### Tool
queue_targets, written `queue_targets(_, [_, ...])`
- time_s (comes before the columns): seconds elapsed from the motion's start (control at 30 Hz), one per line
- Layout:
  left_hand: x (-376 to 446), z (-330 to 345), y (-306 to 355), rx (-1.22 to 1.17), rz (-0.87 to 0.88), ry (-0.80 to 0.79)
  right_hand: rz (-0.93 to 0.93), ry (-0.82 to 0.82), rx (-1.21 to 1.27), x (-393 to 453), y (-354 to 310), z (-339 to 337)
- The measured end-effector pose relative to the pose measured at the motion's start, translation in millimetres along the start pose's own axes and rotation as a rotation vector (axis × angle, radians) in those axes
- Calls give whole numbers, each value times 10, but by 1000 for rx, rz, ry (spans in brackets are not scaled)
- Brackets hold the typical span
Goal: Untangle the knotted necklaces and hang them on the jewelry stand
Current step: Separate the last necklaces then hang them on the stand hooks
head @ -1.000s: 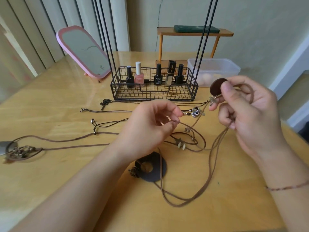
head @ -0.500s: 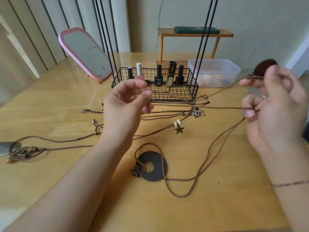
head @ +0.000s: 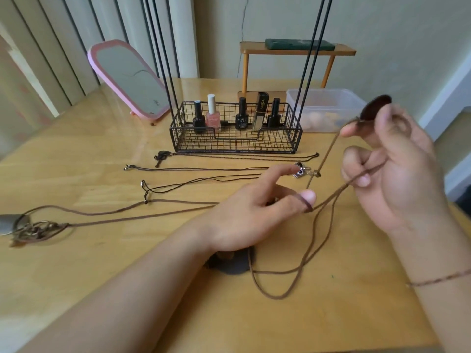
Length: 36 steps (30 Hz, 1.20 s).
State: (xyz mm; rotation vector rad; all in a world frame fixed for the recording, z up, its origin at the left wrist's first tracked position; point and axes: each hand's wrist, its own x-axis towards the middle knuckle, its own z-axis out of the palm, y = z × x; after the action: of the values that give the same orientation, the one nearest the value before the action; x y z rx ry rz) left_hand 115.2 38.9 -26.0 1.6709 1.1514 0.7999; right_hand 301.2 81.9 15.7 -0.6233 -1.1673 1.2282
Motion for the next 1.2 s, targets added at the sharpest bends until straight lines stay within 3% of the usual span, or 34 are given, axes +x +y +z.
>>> queue_targets(0.23, [-41, -28, 8, 63, 27, -144, 36, 34, 282, 124, -90, -177])
queue_targets(0.43, [-19, -114, -45, 565, 111, -75, -21, -40, 501, 257, -95, -455])
queue_targets(0.5, [-27, -176, -74, 622, 140, -78, -26, -34, 527, 273, -98, -490])
queue_targets(0.63, [-108, -371, -95, 546, 169, -112, 58, 44, 85, 220, -51, -327])
queue_targets(0.73, [-103, -392, -83, 578, 250, 129, 136, -137, -189, 115, 54, -91])
queue_targets(0.8, [-40, -334, 39, 314, 180, 187, 181, -278, -256, 52, 104, 31])
queue_targets(0.87, [53, -272, 155, 65, 182, 63, 201, -315, -316, 26, 104, 127])
queue_targets(1.03, [130, -276, 314, -128, 179, 158, 135, -244, -497, 25, 6, 250])
queue_targets(1.2, [114, -363, 274, -193, 156, 192, 74, -306, -573, 30, -96, 317])
